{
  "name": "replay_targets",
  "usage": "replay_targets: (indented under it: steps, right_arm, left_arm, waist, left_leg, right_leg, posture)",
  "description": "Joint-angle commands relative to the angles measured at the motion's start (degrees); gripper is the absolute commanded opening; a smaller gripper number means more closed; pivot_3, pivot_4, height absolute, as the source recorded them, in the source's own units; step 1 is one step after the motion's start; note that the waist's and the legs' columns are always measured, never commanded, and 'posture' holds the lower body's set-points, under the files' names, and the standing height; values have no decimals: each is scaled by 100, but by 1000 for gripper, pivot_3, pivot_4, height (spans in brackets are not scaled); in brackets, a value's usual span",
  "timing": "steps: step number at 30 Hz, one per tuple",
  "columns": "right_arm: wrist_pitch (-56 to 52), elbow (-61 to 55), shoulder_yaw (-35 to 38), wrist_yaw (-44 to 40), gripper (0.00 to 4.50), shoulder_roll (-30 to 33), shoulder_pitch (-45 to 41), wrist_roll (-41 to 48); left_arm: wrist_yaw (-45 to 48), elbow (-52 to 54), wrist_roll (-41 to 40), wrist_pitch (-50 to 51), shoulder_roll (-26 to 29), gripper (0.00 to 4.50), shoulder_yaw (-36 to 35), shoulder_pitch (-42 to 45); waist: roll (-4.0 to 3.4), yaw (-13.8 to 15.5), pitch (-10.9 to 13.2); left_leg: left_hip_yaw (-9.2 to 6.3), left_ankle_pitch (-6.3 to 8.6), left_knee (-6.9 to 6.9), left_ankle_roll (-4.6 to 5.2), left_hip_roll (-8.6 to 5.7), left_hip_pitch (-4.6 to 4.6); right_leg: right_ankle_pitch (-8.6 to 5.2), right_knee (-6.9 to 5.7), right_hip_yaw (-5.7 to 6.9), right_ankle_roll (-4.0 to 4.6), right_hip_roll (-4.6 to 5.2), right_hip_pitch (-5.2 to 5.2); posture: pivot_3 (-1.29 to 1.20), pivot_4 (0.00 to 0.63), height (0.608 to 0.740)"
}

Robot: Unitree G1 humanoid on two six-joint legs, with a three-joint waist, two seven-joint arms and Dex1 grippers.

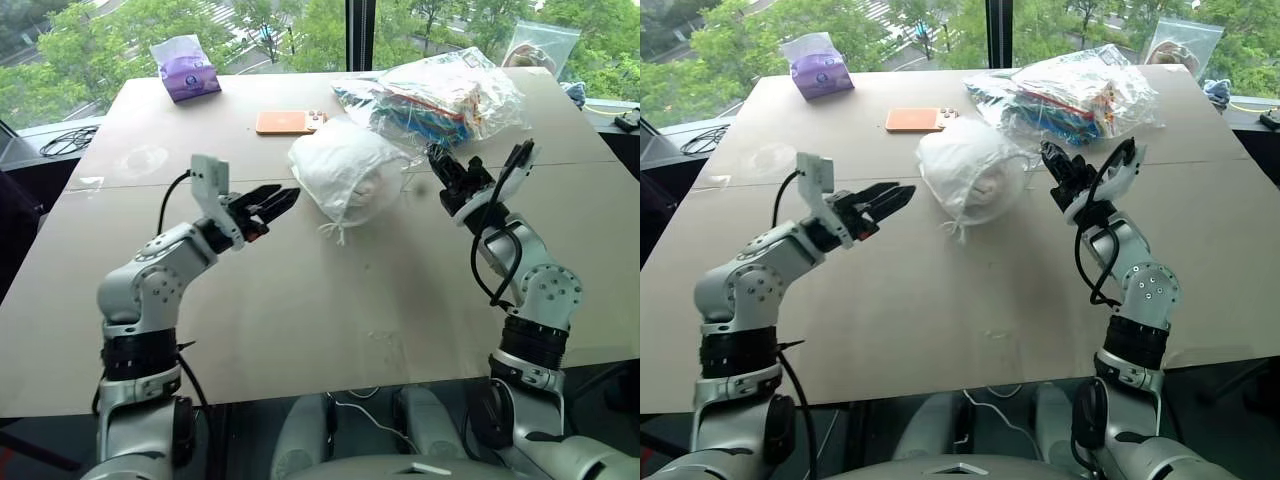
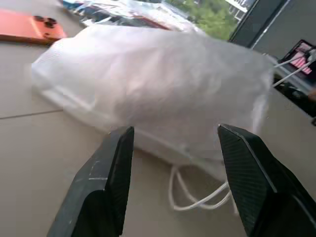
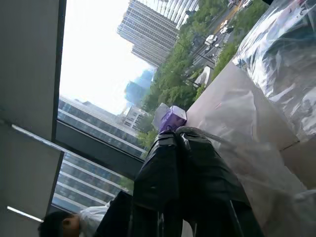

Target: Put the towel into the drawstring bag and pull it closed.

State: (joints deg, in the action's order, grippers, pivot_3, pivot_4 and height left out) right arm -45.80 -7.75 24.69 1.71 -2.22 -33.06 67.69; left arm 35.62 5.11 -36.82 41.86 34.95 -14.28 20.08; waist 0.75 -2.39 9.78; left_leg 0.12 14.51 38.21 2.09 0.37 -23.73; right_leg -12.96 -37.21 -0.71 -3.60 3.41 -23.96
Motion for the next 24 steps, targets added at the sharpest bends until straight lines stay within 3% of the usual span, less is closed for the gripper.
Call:
replay_targets:
  steps: [1,8,17,20,22,23,24]
  right_arm:
    - [246,-81,25,79,0,61,-224,253]
    - [397,44,-118,147,0,82,-427,361]
    - [610,-11,-196,274,0,117,-500,463]
    - [670,-88,-215,316,0,138,-462,473]
    - [702,-170,-206,360,0,172,-395,491]
    - [718,-209,-185,386,0,197,-358,509]
    - [735,-240,-171,410,0,216,-329,523]
  left_arm:
    - [551,-206,934,-924,456,2717,555,-530]
    - [951,-512,1659,-1977,-334,2717,1724,-33]
    - [1149,-2603,2234,-2965,-1266,2717,2085,1345]
    - [1398,-2784,2217,-3058,-1330,1461,2077,1387]
    - [1429,-2743,2225,-3049,-1284,390,2025,1313]
    - [1409,-2692,2222,-3063,-1250,33,1972,1258]
    - [1395,-2643,2211,-3083,-1224,33,1925,1213]
  waist:
    - [-5,16,2]
    - [-4,194,4]
    - [-5,94,4]
    - [-5,34,4]
    - [-5,22,4]
    - [-5,21,4]
    - [-5,20,4]
  left_leg:
    - [6,0,0,0,0,2]
    - [1,0,13,1,-4,-8]
    - [8,0,11,2,-11,-2]
    - [12,1,10,2,-8,-5]
    - [15,1,10,3,-3,-6]
    - [15,1,10,3,-1,-9]
    - [15,1,10,3,1,-8]
  right_leg:
    - [0,0,-6,0,3,0]
    - [2,4,4,-1,25,9]
    - [1,-19,0,-1,12,-2]
    - [1,-16,-3,-2,12,-5]
    - [1,-15,-7,-3,13,-6]
    - [1,-15,-7,-3,14,-8]
    - [1,-15,-7,-3,15,-8]
  posture:
    - [0,150,740]
    - [0,150,740]
    - [0,150,740]
    - [0,150,740]
    - [0,150,740]
    - [0,150,740]
    - [0,150,740]
